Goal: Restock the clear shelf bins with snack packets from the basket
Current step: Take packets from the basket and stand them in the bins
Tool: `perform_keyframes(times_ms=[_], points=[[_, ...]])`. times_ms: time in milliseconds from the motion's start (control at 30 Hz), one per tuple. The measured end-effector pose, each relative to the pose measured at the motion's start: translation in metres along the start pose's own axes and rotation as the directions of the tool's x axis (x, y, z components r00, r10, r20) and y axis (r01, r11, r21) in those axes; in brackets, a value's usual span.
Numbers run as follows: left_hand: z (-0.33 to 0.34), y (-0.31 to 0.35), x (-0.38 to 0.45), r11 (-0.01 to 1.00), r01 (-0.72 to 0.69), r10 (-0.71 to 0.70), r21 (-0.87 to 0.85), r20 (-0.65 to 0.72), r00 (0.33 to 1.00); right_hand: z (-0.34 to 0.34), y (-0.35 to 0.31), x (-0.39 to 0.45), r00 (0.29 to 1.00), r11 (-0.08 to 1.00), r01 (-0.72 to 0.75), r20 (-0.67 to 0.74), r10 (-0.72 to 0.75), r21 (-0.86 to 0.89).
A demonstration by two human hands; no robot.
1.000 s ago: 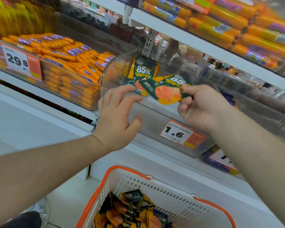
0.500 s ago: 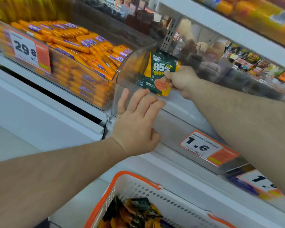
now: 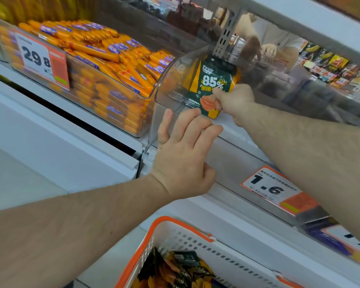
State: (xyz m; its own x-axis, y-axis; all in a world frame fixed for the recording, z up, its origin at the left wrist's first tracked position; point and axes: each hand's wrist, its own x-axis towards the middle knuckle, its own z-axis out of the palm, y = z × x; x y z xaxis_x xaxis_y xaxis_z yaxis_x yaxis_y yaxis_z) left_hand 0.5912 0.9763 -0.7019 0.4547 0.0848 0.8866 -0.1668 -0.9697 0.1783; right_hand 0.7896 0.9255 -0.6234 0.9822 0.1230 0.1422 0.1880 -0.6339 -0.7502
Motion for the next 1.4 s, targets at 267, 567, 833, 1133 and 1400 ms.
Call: perform_keyframes(times_ms=[267, 567, 833, 1133, 1400], points=[[-0.003, -0.002, 0.000, 1.000, -0.012, 0.012, 0.007, 0.024, 1.000, -0.009, -0.002, -0.008, 0.996, 0.988, -0.089, -0.028, 0.087, -0.126], [-0.006, 0.000, -0.001, 1.000, -0.012, 0.011, 0.001, 0.080, 0.997, -0.019, -0.012, -0.020, 0.986, 0.978, -0.164, -0.055, 0.159, -0.126], [-0.029, 0.010, 0.000, 0.996, -0.080, 0.088, -0.048, 0.199, 0.976, -0.049, -0.023, -0.058, 0.991, 0.954, 0.009, -0.127, -0.049, -0.299], [-0.042, 0.040, -0.056, 0.945, -0.176, 0.314, -0.275, 0.615, 0.723, -0.073, 0.011, -0.202, 0.368, 0.451, 0.860, -0.322, -0.872, -0.239], [-0.051, 0.047, -0.114, 0.977, -0.026, 0.213, -0.212, 0.963, 0.168, -0.034, 0.193, -0.293, 0.911, 0.882, 0.267, 0.399, -0.100, -0.389]])
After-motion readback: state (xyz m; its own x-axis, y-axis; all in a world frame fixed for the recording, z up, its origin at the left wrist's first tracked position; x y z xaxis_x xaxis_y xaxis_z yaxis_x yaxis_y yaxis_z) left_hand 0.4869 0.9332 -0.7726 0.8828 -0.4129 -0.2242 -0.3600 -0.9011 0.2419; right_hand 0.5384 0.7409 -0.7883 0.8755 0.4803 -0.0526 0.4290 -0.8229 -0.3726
